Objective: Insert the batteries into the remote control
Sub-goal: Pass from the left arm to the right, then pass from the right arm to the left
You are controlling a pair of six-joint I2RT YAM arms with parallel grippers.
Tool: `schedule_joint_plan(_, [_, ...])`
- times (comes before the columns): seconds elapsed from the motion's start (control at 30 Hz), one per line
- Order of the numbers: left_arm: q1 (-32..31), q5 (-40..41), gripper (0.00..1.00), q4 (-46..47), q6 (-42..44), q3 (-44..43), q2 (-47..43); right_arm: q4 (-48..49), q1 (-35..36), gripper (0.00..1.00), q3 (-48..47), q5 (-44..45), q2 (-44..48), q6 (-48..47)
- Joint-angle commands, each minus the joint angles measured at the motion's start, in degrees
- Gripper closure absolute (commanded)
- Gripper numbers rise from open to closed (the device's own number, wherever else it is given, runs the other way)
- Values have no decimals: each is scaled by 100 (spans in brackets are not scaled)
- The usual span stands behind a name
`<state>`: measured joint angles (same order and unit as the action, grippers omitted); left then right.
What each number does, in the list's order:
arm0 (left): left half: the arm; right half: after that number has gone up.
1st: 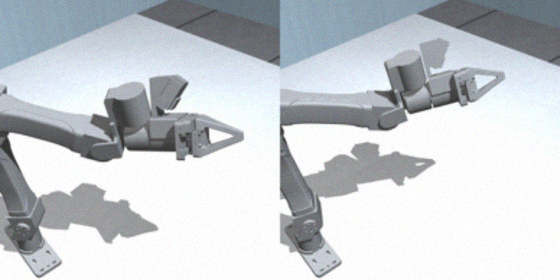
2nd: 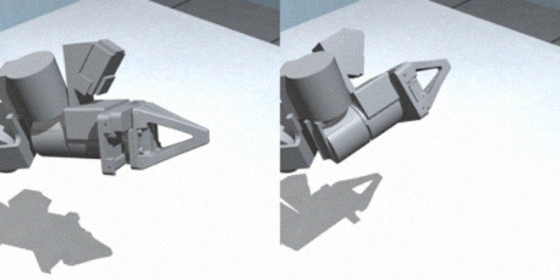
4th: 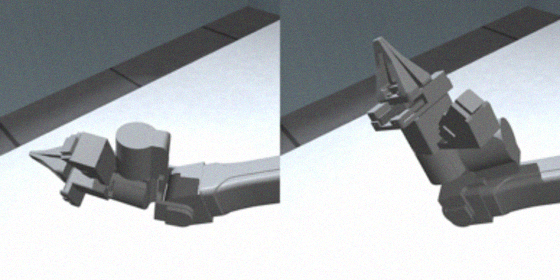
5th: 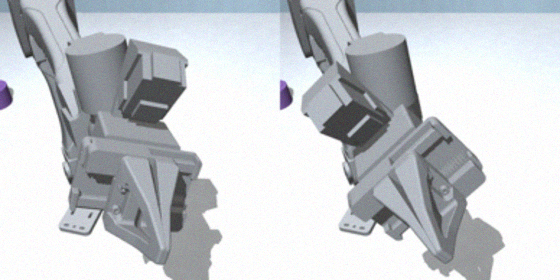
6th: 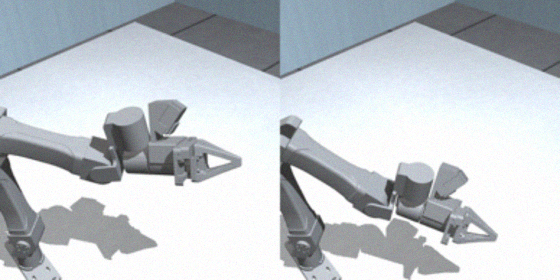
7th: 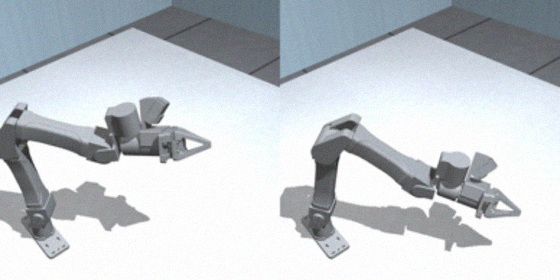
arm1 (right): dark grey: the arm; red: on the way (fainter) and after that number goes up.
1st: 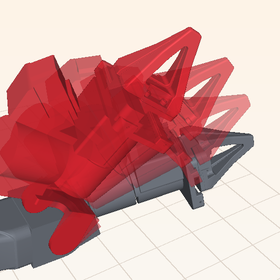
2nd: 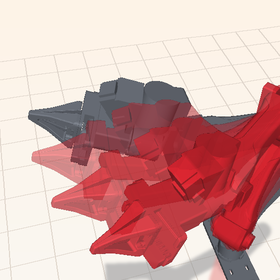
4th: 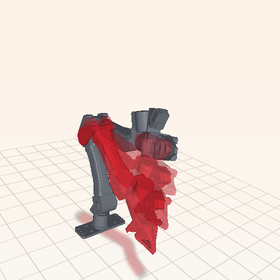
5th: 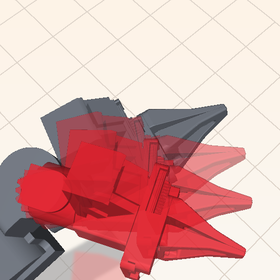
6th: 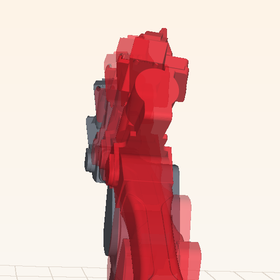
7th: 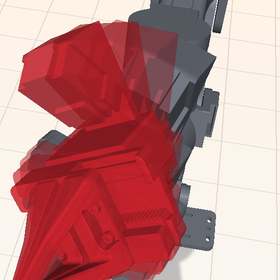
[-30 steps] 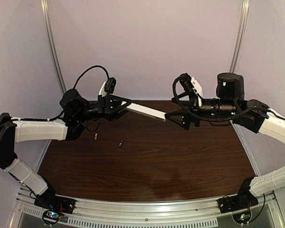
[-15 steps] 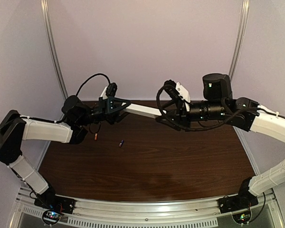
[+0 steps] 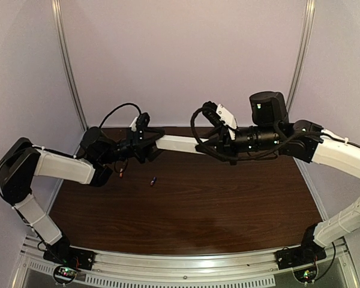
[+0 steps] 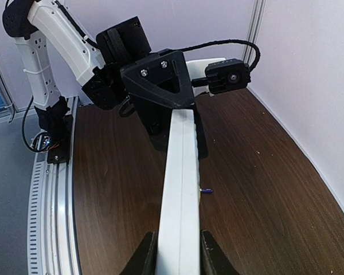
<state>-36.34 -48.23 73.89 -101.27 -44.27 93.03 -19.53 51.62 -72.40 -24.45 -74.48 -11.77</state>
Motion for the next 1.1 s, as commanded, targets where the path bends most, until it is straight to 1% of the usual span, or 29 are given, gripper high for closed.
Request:
schedule_joint_plan(0.0, [149, 84, 24, 1605, 109, 169, 65, -108, 50, 97, -261, -259, 60, 322])
schedule_joint_plan(0.07, [272, 142, 11, 1689, 203, 258, -43, -190, 22, 98, -255, -310, 85, 404])
schedule_joint_plan(0.1, [328, 143, 8, 1624, 309, 305, -119, -236, -10, 99, -248, -367, 97, 453])
schedule_joint_plan(0.2, [473, 107, 5, 1071, 845, 396, -423, -277, -176, 100, -181, -572, 131, 705])
schedule_joint_plan(0.3, [515, 185, 7, 462, 1338, 510, -666, -266, -349, 100, -10, -819, 179, 921])
schedule_joint_plan(0.37, [570, 65, 8, 374, 1597, 518, -741, -123, -473, 100, 169, -976, 263, 1114])
schedule_joint_plan(0.4, [601, 67, 6, 59, 1965, 555, -893, -55, -540, 100, 245, -1039, 314, 1253])
schedule_joint_plan(0.43, [609, 151, 3, -589, 2536, 552, -1184, -24, -621, 100, 280, -1143, 340, 1420])
schedule_joint_plan(0.5, [518, 640, 2, -2994, 4537, 199, -1884, -88, -746, 100, 269, -1250, 318, 1629])
schedule_joint_plan(0.53, [353, 1176, 2, -4432, 5630, -165, -2194, -188, -782, 100, 232, -1301, 284, 1687])
schedule_joint_plan(0.57, [68, 1849, 3, -5565, 6659, -515, -2393, -266, -818, 100, 192, -1348, 246, 1759])
schedule_joint_plan(0.6, [-228, 2634, 3, -6355, 7433, -807, -2527, -320, -865, 100, 188, -1423, 211, 1878])
schedule_joint_plan(0.63, [-528, 3278, 3, -6908, 8101, -1022, -2592, -334, -907, 100, 199, -1553, 175, 2004])
schedule_joint_plan(0.67, [-739, 3738, 3, -7236, 8601, -1135, -2640, -343, -959, 100, 209, -1755, 116, 2121])
schedule_joint_plan(0.73, [-1059, 4327, 3, -7622, 9421, -1157, -2723, -376, -1034, 100, 208, -2036, 23, 2326])
schedule_joint_plan(0.8, [-1405, 4876, 3, -7733, 10245, -1038, -2797, -402, -1065, 100, 209, -2334, -90, 2498])
schedule_joint_plan(0.9, [-2056, 5732, 4, -7980, 11337, -954, -2665, -423, -1066, 100, 201, -2586, -214, 2694])
schedule_joint_plan(1.0, [-2519, 6202, 9, -7986, 12200, -829, -2507, -480, -1066, 100, 175, -2789, -343, 2804])
schedule_joint_plan(1.07, [-2726, 6381, 13, -8018, 12545, -839, -2359, -466, -1066, 100, 186, -2883, -401, 2898])
